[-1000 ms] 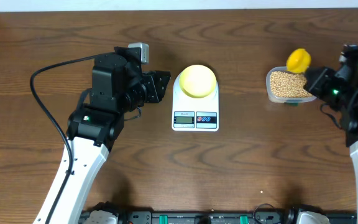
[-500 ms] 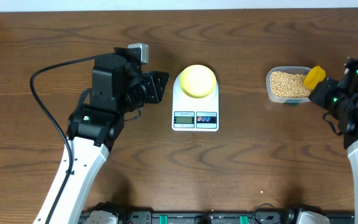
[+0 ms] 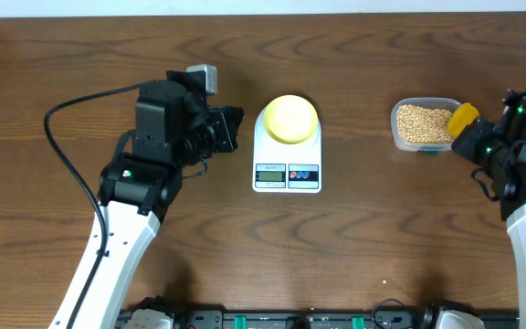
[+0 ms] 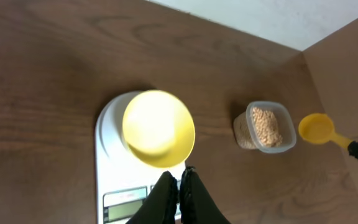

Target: Scoop item into bowl and weigh 50g on scale

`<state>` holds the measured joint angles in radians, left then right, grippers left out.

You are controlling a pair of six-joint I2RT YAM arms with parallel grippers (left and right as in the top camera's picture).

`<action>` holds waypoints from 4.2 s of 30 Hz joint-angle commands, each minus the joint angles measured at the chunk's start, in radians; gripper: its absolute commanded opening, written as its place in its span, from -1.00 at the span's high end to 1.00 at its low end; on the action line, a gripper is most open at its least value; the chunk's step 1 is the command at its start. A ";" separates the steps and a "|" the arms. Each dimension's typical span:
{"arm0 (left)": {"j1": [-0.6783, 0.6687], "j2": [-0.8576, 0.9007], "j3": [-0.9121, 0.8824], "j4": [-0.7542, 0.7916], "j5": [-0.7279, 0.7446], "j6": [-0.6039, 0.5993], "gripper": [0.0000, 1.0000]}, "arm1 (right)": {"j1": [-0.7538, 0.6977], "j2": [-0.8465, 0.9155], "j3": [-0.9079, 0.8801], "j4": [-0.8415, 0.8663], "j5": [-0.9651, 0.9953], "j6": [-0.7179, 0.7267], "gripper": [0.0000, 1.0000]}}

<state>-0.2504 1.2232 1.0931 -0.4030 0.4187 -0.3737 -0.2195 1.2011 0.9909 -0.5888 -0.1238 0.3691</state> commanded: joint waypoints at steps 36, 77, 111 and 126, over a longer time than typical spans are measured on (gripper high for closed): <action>-0.197 0.288 0.167 -0.458 -0.091 0.425 0.86 | 0.004 0.098 0.172 -0.171 -0.069 -0.036 0.98; -0.388 0.573 0.003 0.016 -0.275 0.516 0.86 | 0.004 0.106 0.172 -0.159 -0.062 -0.071 0.98; -0.388 0.608 -0.027 0.089 -0.275 0.515 0.86 | 0.004 0.106 0.172 -0.159 -0.062 -0.072 0.98; -0.388 0.640 -0.027 0.090 -0.275 0.515 0.86 | 0.004 0.106 0.172 -0.160 -0.062 -0.071 0.98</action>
<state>-0.6373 1.8347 1.0706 -0.3050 0.1513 0.1318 -0.2195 1.3025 1.1439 -0.7479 -0.1867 0.3168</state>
